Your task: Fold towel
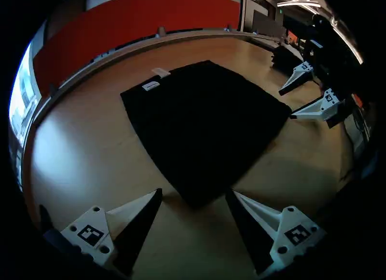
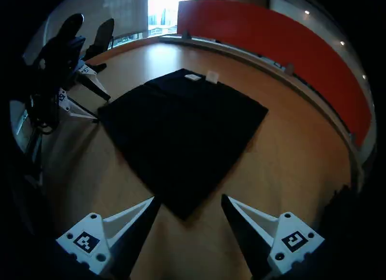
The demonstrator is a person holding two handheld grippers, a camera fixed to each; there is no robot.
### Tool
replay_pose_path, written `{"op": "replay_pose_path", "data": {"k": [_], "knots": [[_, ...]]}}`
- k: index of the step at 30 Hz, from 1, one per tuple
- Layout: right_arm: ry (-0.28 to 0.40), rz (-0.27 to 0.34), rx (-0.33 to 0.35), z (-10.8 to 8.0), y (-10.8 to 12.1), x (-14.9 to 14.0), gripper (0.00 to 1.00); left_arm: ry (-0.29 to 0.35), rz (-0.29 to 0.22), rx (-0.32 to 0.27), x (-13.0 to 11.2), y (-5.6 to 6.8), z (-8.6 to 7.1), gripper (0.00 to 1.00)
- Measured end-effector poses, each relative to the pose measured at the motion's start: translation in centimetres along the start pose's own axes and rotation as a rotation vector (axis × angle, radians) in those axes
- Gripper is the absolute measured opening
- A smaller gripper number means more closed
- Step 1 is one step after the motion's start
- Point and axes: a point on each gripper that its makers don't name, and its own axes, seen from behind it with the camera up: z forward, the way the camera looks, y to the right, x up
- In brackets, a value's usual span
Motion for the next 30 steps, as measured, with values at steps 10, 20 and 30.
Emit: {"op": "replay_pose_path", "data": {"k": [10,20,30], "knots": [[-0.021,-0.012,0.030,0.1,-0.5,-0.7,0.86,-0.010,0.008,0.003,-0.1,0.4,0.0,0.94],[-0.033,-0.001,0.057,0.2,-0.7,-0.7,0.70,-0.022,0.021,-0.006,-0.1,1.0,0.0,0.80],[-0.035,-0.016,0.071,0.3,-0.9,-0.6,0.36,-0.034,0.019,-0.008,-0.1,1.2,0.1,0.70]]}}
